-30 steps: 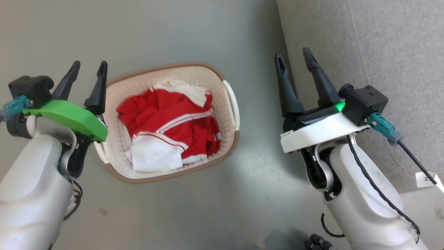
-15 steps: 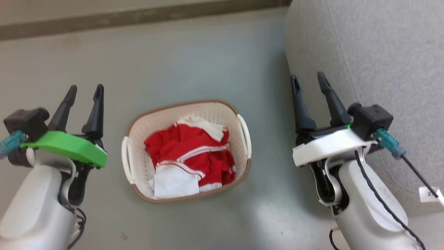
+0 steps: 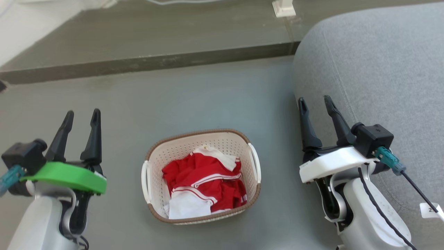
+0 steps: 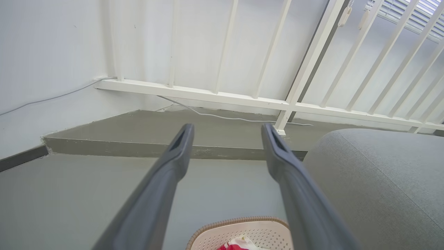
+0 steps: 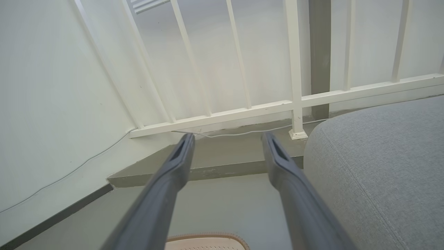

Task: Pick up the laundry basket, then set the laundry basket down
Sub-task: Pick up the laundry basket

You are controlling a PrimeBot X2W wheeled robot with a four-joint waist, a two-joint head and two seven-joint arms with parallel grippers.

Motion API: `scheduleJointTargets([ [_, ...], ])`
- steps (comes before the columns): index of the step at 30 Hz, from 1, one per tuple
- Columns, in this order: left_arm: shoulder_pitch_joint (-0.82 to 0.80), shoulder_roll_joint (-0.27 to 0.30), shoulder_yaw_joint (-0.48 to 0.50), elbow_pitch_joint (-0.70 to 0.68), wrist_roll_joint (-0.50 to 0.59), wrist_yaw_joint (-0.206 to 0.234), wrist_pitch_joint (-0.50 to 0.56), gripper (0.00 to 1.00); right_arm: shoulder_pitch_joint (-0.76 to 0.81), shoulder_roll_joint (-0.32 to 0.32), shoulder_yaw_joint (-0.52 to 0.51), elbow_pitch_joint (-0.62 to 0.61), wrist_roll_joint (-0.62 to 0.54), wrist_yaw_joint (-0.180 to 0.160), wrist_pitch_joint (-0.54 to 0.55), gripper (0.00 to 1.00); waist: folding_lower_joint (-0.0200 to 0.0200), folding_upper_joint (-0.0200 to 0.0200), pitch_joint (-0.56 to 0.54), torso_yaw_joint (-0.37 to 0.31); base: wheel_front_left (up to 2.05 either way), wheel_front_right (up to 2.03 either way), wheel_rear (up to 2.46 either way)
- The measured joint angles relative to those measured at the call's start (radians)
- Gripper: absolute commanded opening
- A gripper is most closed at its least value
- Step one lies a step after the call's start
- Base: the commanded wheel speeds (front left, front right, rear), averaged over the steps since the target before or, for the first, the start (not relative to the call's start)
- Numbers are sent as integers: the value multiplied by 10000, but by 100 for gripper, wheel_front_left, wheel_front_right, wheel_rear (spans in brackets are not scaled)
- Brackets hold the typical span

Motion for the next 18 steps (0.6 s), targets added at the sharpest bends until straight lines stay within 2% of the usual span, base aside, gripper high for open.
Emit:
scheduleJointTargets([
  [12, 1314, -370, 1053, -1427, 1001, 0, 0, 100, 523, 13, -573, -211, -424, 90, 0, 100, 0, 0, -391, 212, 0, 0, 0],
  [18, 1682, -616, 1262, -1889, 1185, 0, 0, 100, 591, 17, -694, -397, -589, 125, 0, 100, 0, 0, -379, 241, 0, 0, 0],
])
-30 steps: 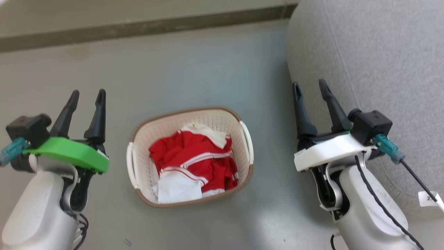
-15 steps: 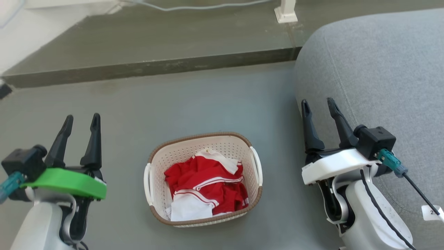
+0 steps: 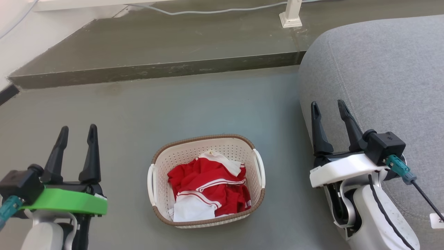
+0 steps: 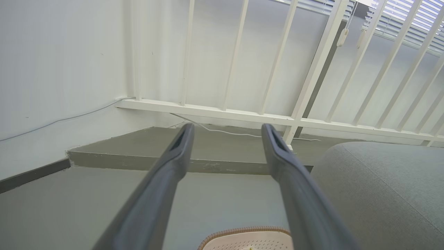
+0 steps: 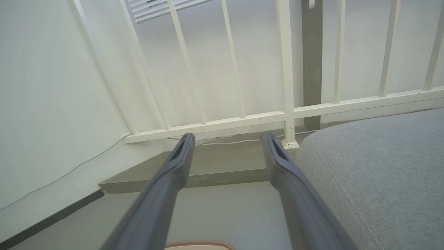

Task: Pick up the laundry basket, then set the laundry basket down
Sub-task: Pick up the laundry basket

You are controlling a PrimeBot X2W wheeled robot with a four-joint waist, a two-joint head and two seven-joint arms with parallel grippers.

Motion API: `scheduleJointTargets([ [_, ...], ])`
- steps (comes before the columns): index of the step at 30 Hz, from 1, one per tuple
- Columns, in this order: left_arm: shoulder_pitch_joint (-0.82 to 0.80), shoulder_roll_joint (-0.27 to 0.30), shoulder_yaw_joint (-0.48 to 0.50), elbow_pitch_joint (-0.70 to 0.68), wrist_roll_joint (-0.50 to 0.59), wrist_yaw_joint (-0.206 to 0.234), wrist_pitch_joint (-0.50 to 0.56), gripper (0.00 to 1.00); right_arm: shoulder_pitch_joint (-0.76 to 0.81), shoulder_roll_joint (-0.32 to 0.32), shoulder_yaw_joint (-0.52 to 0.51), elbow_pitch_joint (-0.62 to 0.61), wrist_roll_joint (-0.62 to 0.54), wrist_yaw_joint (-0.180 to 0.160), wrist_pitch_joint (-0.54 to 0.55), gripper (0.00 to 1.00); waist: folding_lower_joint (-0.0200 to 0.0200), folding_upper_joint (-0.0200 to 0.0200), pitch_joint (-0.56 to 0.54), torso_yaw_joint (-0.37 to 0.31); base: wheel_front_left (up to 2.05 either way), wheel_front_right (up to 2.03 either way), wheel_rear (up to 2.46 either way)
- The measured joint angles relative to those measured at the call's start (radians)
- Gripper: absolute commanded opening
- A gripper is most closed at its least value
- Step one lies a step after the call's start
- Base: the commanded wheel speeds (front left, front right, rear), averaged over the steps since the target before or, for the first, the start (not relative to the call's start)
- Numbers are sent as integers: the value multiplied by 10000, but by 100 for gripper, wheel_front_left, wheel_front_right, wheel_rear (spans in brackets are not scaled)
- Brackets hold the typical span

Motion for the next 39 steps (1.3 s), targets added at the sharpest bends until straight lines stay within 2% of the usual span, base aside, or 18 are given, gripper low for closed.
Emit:
scheduleJointTargets([
  [19, 686, -464, 290, -700, 504, 0, 0, 100, 211, 12, -71, -199, -297, 184, 0, 100, 0, 0, 83, -42, 0, 0, 0],
  [39, 906, -568, 362, -869, 585, 0, 0, 100, 368, 19, -100, -203, -297, 238, 0, 100, 0, 0, 186, -144, 0, 0, 0],
])
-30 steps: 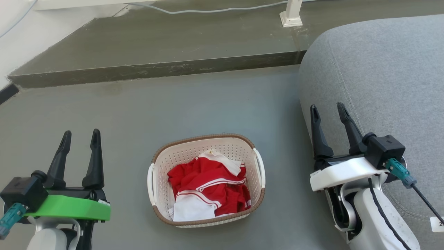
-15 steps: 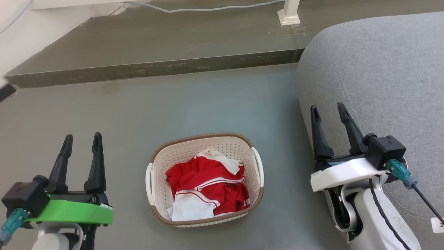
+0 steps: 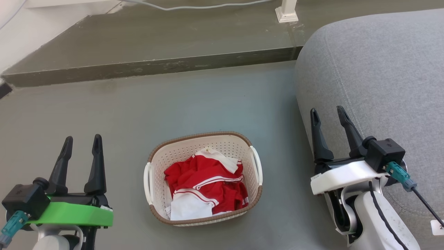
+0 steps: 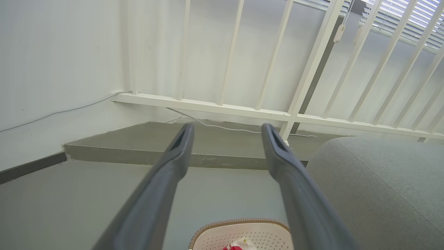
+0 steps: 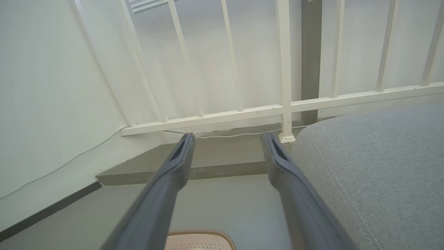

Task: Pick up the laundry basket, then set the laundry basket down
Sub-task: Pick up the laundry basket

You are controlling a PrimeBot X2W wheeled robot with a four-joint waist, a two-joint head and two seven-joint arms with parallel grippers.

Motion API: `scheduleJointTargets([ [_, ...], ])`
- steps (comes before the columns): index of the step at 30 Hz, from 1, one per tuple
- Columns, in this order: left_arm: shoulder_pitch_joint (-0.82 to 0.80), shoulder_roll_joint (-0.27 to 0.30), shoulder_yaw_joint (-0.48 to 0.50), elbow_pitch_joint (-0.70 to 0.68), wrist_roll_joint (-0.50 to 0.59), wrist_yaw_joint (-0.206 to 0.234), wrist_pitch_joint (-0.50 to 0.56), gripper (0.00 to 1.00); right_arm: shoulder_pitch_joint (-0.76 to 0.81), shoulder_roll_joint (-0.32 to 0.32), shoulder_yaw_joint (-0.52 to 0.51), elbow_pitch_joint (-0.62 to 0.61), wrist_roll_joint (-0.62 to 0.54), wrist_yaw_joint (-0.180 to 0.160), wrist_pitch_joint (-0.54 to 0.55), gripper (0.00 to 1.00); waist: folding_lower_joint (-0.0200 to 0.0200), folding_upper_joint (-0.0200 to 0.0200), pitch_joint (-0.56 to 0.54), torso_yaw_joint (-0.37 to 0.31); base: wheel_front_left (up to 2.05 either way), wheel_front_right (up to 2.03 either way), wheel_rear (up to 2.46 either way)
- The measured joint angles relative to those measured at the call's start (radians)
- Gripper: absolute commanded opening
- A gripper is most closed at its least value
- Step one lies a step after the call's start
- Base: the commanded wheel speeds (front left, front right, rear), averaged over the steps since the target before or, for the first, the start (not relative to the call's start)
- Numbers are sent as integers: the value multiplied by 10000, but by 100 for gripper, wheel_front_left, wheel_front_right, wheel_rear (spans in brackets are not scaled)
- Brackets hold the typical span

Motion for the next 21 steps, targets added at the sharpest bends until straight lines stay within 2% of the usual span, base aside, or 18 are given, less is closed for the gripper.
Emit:
scheduleJointTargets([
  [11, 20, 58, -134, -17, -4, 0, 0, 100, -3, 12, 44, -82, 50, -13, 0, 100, 0, 0, 472, -73, 0, 0, 0],
  [21, -396, 662, -587, 357, -253, 0, 0, 100, -456, 23, 320, 190, 245, -119, 0, 100, 0, 0, 1506, -91, 0, 0, 0],
])
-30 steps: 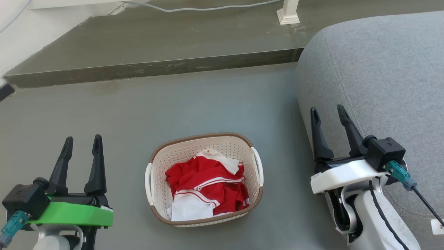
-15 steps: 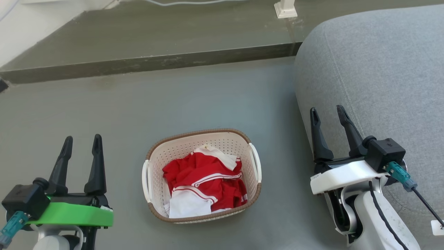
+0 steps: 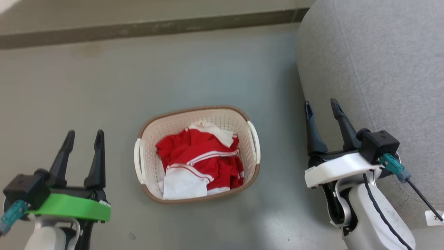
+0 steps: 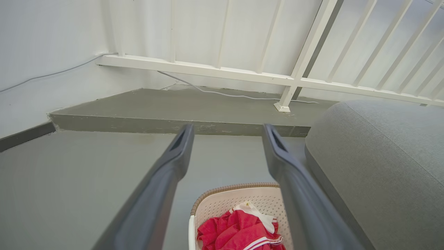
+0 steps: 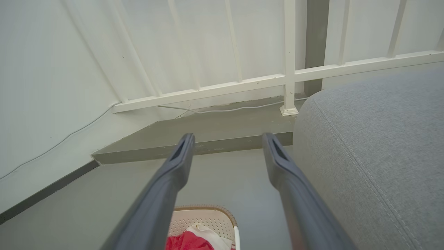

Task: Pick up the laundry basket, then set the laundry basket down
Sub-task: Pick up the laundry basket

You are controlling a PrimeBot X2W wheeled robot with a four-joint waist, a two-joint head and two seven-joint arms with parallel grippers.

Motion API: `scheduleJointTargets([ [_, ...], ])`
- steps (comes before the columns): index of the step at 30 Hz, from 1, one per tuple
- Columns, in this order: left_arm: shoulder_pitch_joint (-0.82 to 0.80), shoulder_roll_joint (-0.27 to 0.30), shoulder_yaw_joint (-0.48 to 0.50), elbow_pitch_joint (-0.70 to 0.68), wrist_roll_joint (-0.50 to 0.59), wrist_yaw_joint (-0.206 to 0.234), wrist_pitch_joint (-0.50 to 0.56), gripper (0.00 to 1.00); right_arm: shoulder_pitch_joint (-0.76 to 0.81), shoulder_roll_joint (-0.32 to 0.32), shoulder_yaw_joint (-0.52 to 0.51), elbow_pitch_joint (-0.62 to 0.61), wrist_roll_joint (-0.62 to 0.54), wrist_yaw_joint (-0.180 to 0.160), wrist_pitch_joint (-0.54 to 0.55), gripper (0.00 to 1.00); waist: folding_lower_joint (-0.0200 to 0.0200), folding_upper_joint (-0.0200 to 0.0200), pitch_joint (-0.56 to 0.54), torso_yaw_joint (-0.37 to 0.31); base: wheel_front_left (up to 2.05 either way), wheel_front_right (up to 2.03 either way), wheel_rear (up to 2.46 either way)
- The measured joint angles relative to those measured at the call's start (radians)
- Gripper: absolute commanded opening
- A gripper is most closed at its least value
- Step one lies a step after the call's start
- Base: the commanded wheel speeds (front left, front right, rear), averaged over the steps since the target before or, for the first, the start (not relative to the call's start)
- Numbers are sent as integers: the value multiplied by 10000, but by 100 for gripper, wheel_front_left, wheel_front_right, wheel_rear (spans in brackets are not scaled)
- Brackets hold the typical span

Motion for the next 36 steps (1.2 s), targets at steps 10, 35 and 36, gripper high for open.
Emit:
scheduleJointTargets([
  [10, -1054, 648, -614, 821, -556, 0, -2, 100, -857, -6, 153, 809, 56, -159, 0, 100, 0, 0, 1334, 117, 0, 0, 0],
  [35, -4079, 1636, -2980, 3532, -2314, 0, 288, 100, -3251, -77, 861, 3256, 1294, -249, 0, 100, 1, 0, 4275, 421, 0, 0, 0],
  [36, -4214, 1651, -3072, 3580, -2359, 0, 330, 100, -3333, -75, 938, 3354, 1392, -249, 2, 100, 1, 0, 4382, 418, 0, 0, 0],
])
